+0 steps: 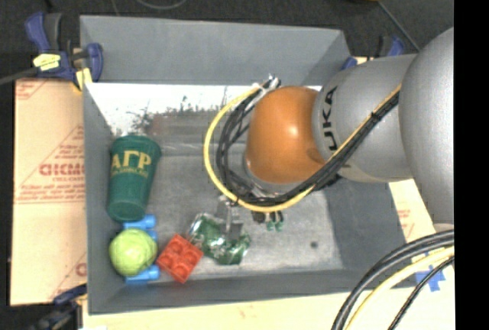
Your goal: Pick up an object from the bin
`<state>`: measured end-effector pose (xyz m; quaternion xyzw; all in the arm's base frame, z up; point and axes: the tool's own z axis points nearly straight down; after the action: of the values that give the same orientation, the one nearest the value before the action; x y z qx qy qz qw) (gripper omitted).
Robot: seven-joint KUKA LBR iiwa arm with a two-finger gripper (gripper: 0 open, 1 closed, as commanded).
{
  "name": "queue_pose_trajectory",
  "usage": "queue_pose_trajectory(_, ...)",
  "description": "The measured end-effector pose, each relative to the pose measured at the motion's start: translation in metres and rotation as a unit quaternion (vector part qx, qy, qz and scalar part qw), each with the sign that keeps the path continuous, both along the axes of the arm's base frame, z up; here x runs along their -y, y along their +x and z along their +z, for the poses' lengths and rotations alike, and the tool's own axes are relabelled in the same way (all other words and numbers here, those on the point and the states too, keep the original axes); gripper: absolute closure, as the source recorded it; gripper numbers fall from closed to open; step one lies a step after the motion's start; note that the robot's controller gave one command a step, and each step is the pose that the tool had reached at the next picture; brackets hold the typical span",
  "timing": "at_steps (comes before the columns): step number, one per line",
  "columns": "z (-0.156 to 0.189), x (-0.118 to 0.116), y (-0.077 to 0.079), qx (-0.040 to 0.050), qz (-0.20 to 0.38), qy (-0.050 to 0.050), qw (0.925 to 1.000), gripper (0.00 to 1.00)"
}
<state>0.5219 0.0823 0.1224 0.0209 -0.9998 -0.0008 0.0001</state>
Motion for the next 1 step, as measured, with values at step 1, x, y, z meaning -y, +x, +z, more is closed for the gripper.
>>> queue_pose_trajectory(1,-0.0001,-0.0002,-0.0002,-0.0002,-0.001,0.0,1.0,0.0)
